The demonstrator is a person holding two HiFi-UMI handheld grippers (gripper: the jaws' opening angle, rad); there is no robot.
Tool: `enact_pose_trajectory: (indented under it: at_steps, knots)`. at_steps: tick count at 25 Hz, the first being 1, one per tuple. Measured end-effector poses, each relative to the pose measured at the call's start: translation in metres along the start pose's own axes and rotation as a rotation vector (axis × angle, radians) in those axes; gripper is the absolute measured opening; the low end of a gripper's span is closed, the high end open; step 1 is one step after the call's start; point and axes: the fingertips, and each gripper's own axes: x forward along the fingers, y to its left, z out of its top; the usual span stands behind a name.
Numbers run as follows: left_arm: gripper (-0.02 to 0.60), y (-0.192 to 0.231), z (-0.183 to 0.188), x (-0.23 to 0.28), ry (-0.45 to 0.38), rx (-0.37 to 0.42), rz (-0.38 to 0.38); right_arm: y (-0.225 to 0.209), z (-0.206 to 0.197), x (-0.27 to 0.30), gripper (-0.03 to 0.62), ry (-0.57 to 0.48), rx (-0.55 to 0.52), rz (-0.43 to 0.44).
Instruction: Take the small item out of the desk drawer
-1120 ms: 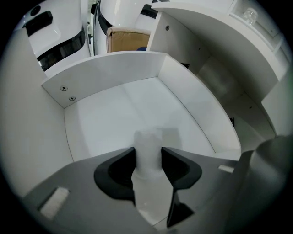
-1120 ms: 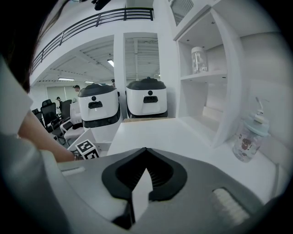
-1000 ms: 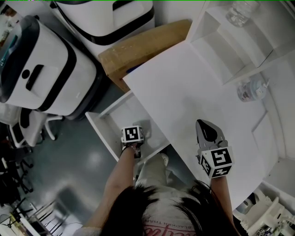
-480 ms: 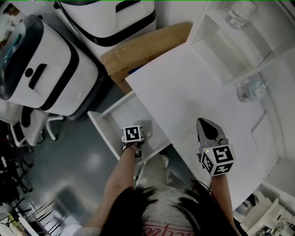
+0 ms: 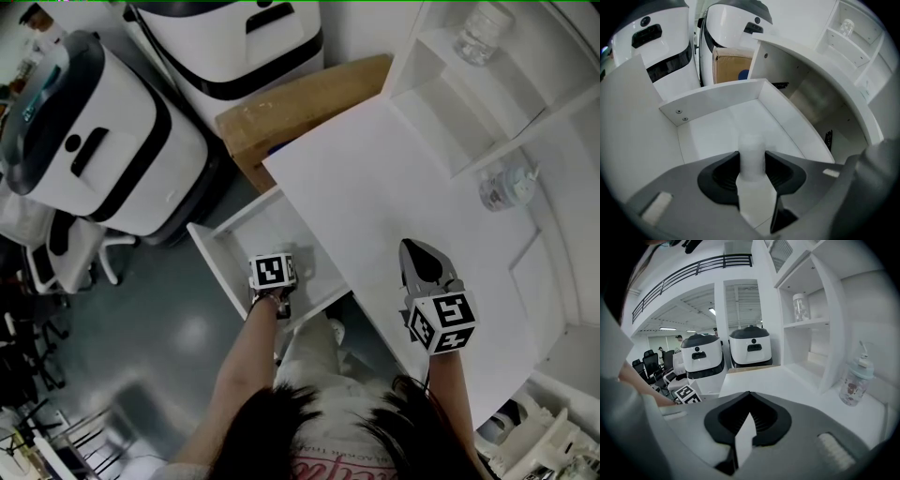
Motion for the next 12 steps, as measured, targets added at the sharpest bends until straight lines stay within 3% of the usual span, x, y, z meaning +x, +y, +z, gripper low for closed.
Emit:
enact_pose_trajectory:
  at_steps: [12]
  knots:
    - [0.181,-0.008,0.014,-0.031,-0.070,0.014,0.005,0.007,0.016,-0.015,0.002,-0.046,-0.005,0.023]
